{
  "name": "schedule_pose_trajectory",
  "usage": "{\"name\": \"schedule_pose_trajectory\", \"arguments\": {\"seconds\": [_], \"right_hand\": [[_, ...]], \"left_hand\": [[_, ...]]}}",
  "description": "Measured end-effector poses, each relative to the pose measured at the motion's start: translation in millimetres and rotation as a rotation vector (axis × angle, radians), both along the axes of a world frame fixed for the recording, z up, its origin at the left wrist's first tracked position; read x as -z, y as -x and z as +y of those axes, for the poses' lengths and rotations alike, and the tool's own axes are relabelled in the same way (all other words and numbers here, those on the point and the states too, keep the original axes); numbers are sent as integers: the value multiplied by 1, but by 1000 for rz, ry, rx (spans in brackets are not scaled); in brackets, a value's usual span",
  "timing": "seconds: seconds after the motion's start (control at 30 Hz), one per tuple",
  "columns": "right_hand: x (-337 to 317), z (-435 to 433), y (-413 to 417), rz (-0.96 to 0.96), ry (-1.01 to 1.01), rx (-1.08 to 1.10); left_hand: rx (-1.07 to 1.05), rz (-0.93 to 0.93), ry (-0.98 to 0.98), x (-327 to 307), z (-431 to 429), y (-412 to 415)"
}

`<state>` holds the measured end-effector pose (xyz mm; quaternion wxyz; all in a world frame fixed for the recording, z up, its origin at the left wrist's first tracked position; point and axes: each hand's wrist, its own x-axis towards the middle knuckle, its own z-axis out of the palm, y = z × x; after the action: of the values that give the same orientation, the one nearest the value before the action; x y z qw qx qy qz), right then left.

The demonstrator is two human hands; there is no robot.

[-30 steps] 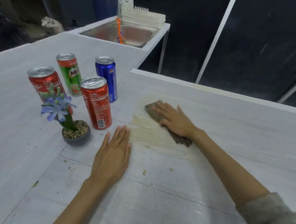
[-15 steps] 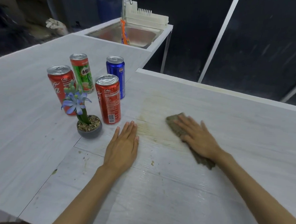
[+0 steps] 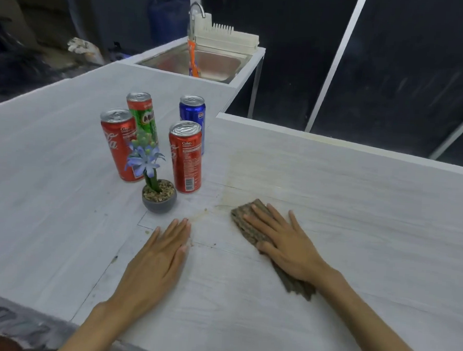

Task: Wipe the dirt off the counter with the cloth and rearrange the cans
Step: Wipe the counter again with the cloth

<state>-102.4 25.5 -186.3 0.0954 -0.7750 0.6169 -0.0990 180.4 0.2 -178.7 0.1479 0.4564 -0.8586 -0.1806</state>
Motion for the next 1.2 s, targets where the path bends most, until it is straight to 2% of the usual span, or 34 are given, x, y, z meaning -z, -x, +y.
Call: {"name": "schedule_pose_trajectory", "arguments": {"seconds": [0.1,0.2,0.33,0.43,0.53,0.6,0.67,0.77,0.87,0.93,1.03,1.1,1.2], "right_hand": [[-9,-31,24,48,-68,221],[-17,-86,4,58,-111,422],[-10,-98,-72,47,-68,331],[4,-44,-108,43,46,230],[8,7,-94,23,51,187],[4,19,-59,47,9,302],[-4,13,-26,45,-64,514],[-16,-18,-36,19,-99,709],[-12,-30,-103,22,-18,560],[-1,-3,-141,43,47,417],[9,58,-137,7,66,303],[8,77,-98,13,35,414],[-5,54,-66,80,-54,755]], "left_hand": [[5,-21,13,2,-6,-12],[18,-33,36,5,-11,-16],[50,-44,85,10,-15,-17],[47,-82,160,14,-17,-17],[46,-99,188,16,-14,-17],[48,-108,176,15,-13,-18],[56,-101,152,13,-13,-19],[65,-48,66,10,-15,-20],[89,8,20,6,-17,-24],[110,26,23,6,-16,-31],[124,31,53,6,-18,-53],[114,8,81,5,-23,-75],[77,-6,95,2,-35,-106]]}}
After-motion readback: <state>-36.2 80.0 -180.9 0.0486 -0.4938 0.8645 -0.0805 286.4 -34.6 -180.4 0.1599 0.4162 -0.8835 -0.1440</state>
